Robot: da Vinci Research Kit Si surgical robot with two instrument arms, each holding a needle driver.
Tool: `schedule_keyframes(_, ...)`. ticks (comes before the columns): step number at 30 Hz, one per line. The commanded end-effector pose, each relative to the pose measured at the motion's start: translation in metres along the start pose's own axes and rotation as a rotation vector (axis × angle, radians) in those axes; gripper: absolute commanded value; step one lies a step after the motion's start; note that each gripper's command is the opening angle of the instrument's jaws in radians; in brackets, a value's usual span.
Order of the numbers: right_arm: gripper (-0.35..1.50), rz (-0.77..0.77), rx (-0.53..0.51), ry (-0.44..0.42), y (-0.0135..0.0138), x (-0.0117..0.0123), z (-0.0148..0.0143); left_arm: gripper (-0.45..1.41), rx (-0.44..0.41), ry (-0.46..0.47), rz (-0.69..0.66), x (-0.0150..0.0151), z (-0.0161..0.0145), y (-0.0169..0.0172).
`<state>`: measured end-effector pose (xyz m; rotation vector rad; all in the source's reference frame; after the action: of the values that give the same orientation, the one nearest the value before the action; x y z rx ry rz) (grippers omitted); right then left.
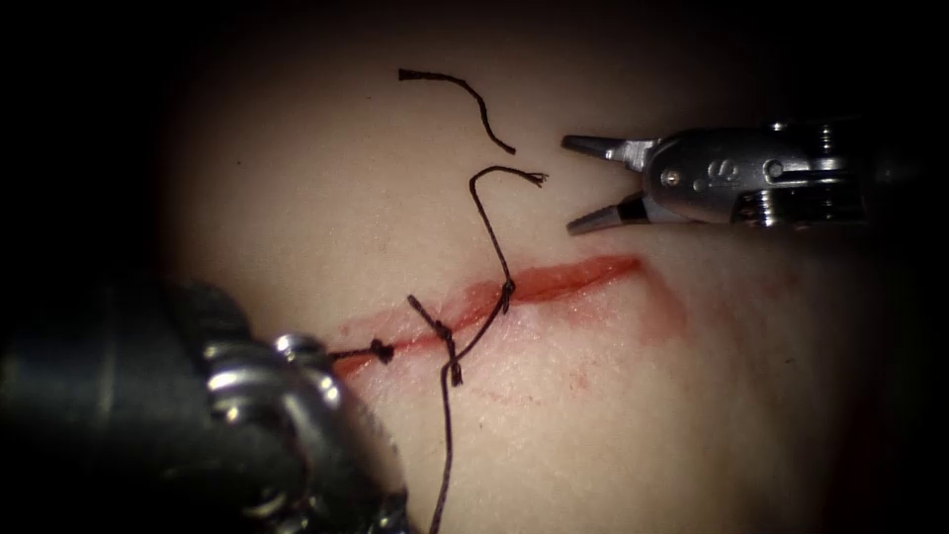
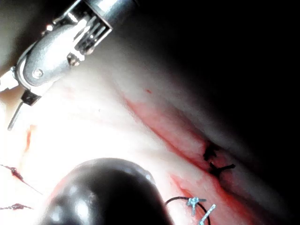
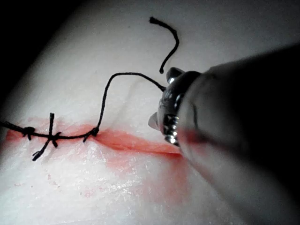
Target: Wound Closure
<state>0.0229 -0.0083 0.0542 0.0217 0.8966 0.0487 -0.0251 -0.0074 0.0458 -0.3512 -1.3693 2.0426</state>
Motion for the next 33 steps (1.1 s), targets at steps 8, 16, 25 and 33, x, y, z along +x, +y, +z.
schedule_keyframes(8,-0.35,0.326,0.168,0.097,-0.0020,0.0051,-0.0003,-0.45,0.126,-0.006,0.035,0.0011,-0.0007,-0.0015)
schedule_keyframes(16,-0.35,0.387,0.134,0.240,-0.0028,0.0089,0.0049,-0.45,0.109,0.021,0.155,0.0021,-0.0021,0.0006)
schedule_keyframes(25,-0.35,0.244,0.478,0.464,-0.0073,0.0093,0.0082,-0.45,0.096,0.039,0.219,0.0027,-0.0035,0.0014)
schedule_keyframes(33,-0.35,0.331,0.744,0.500,-0.0102,0.0091,0.0068,-0.45,0.257,0.043,0.215,0.0023,-0.0057,-0.0022)
